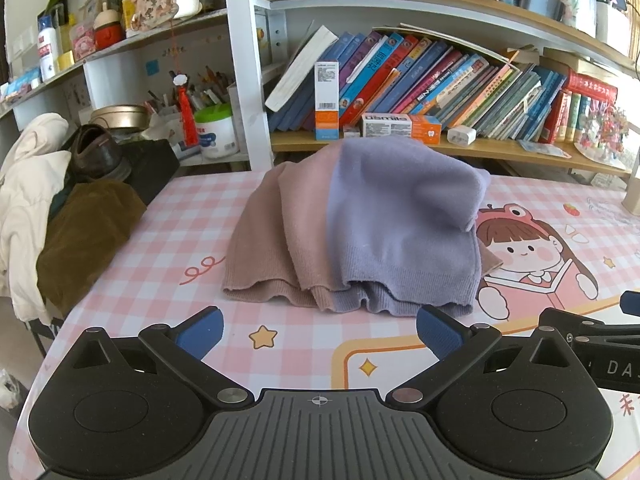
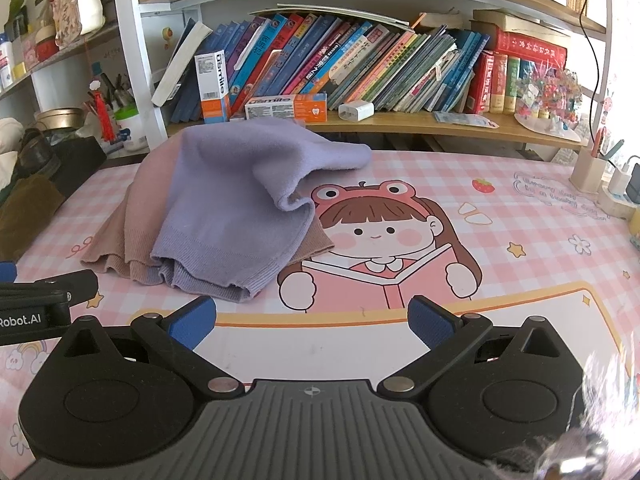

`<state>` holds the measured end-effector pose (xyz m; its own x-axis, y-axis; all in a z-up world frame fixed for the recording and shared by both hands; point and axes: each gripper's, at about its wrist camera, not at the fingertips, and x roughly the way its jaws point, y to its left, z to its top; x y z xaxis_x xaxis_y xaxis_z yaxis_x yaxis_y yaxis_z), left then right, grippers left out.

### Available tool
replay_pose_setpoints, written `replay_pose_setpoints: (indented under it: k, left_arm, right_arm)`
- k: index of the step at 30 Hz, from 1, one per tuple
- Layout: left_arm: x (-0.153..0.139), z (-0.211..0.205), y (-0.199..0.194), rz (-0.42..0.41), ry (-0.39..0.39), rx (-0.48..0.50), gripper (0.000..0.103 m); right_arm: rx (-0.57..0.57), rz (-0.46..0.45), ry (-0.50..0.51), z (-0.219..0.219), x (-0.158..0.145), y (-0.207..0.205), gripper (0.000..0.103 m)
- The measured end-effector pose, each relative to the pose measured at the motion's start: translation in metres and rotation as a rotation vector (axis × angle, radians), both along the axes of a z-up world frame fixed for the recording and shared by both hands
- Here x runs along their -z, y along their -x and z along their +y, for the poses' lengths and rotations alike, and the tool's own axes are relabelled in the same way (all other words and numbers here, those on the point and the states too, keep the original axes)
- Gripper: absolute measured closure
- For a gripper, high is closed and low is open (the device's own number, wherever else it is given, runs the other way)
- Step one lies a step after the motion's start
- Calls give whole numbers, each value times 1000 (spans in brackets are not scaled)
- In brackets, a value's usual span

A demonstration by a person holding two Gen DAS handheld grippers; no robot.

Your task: Fold clothes

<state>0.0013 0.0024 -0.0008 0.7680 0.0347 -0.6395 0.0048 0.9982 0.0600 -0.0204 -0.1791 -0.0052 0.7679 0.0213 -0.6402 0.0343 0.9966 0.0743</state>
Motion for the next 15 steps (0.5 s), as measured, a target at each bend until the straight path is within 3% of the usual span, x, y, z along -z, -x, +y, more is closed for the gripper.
replay_pose_setpoints:
  k: [15]
  left_arm:
    - [0,-2,0,1,-4,-7,0]
  right_arm:
    - [-5,0,-3,-1,0,-2,0]
